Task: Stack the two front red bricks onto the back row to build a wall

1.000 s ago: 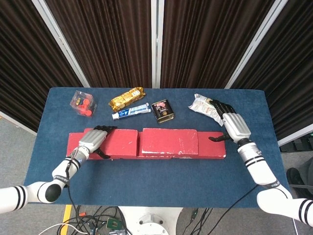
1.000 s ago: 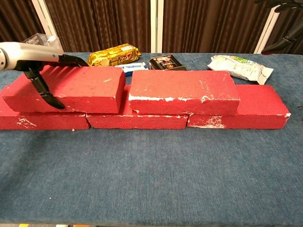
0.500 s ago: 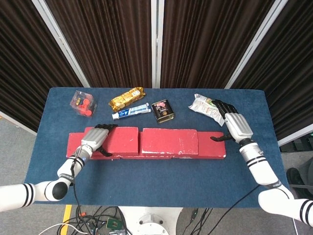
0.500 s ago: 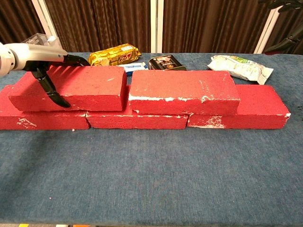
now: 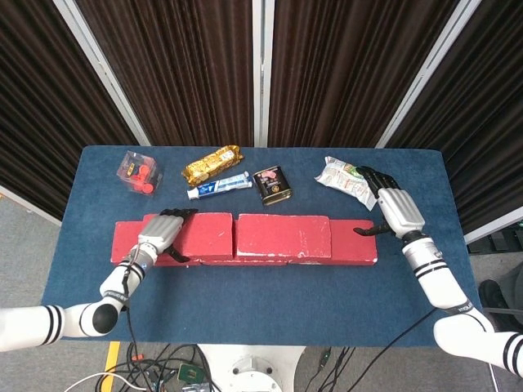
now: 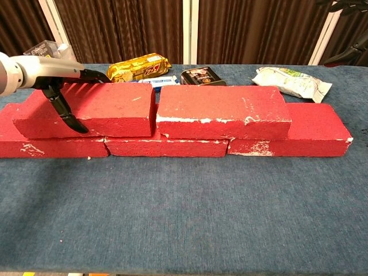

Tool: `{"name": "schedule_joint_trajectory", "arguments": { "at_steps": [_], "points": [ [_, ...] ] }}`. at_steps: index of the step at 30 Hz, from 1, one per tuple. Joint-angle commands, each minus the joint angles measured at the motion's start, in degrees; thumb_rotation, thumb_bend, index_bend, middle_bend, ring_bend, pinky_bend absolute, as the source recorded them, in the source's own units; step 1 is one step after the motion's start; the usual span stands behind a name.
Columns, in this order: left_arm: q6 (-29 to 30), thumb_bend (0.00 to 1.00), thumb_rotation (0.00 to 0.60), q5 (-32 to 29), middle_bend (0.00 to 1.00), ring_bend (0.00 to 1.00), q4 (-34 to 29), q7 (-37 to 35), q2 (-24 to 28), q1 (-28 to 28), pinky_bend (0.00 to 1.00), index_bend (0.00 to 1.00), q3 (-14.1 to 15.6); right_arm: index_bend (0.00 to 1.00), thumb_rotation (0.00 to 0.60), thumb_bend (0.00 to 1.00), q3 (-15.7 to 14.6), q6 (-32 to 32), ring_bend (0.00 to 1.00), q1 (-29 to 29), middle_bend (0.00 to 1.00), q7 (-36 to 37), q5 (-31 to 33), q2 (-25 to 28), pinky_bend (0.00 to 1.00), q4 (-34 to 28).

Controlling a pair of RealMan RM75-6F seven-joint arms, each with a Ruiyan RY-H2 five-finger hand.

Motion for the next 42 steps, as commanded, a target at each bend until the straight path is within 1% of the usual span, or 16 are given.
{"name": "schedule_joint_trajectory", "arguments": {
  "at_steps": [1,27,42],
  "points": [
    [0.00,0.22,0.600,-0.23,0.17,0.08,-0.27,0.13,0.04,-0.17,0.14,0.06,0.19,0.00,0.600,0.00,-0.04,0.12,0.00,-0.09,0.00,-0.01,-0.12,-0.09,0.00,0.02],
    [2.00,0.21,0.600,-3.05,0.17,0.07,-0.49,1.33,-1.60,-1.73,0.14,0.06,0.42,0.00,0.600,0.00,0.00,-1.36,0.00,0.12,0.00,0.23,0.60,-0.19,0.00,0.97],
    [2.94,0.21,0.600,-3.62,0.17,0.06,-1.34,1.91,-1.74,-1.75,0.14,0.06,0.83,0.00,0.600,0.00,0.08,-1.38,0.00,0.12,0.00,0.30,0.63,-0.53,0.00,1.60]
  ]
}}
